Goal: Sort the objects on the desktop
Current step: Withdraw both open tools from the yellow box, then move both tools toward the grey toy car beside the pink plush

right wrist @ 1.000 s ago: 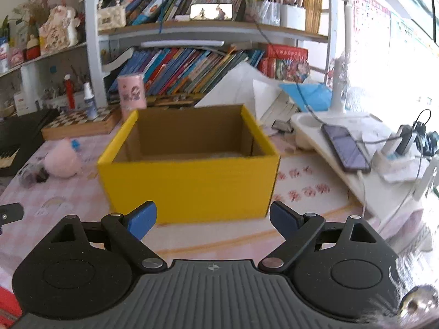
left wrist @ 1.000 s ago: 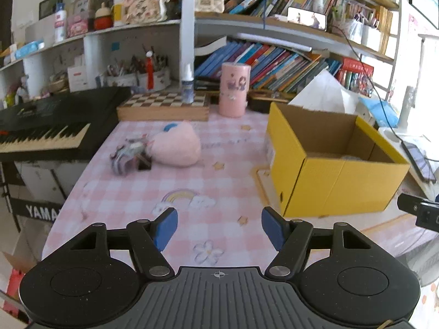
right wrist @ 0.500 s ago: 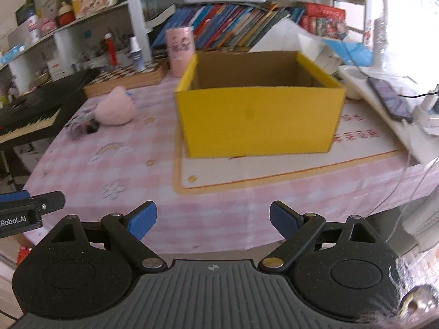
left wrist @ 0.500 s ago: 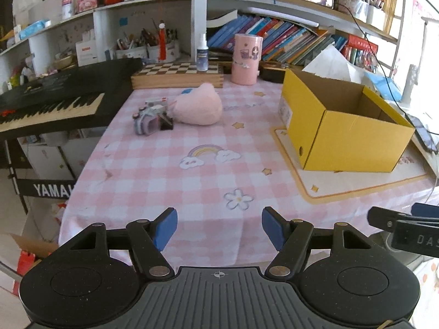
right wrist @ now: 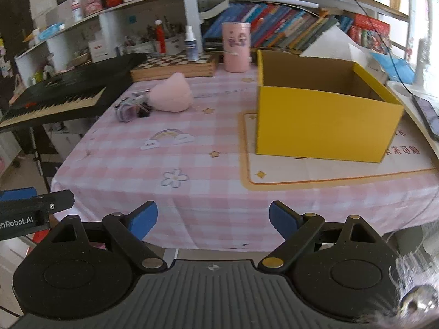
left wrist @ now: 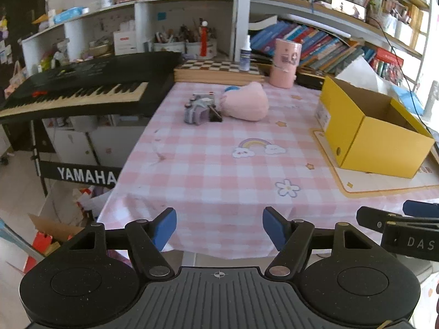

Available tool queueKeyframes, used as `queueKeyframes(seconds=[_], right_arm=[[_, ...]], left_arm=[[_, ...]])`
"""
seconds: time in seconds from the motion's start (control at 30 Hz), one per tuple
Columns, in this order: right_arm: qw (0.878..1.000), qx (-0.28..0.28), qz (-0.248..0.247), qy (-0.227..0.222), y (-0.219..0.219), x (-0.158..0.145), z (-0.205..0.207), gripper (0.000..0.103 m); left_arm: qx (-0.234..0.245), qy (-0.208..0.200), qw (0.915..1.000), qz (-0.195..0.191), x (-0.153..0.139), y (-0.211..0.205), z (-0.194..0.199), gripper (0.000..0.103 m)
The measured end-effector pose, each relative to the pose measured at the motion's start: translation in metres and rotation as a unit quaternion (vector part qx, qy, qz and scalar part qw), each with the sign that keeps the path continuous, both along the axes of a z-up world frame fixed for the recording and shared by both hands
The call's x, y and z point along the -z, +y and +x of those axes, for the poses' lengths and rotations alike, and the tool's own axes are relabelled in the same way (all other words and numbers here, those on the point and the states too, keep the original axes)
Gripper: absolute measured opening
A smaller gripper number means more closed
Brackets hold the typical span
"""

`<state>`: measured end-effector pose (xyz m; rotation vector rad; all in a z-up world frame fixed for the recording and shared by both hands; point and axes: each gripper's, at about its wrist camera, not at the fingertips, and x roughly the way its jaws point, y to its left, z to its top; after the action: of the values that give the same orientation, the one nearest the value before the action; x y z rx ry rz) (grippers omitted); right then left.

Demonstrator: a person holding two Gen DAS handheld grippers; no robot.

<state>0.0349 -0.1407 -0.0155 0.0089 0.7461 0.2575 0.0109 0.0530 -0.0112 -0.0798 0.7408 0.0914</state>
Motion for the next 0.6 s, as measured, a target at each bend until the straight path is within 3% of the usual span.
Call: queueKeyframes(seconds=[0.6], right_arm=[[1.0,-0.024,-0.014,-0.006,0.034,-0.002,-0.001,0.089]], left_arm=[[-0.004,-0.006,1.0,-0.007,0.002,0.024,-0.004,0.073]])
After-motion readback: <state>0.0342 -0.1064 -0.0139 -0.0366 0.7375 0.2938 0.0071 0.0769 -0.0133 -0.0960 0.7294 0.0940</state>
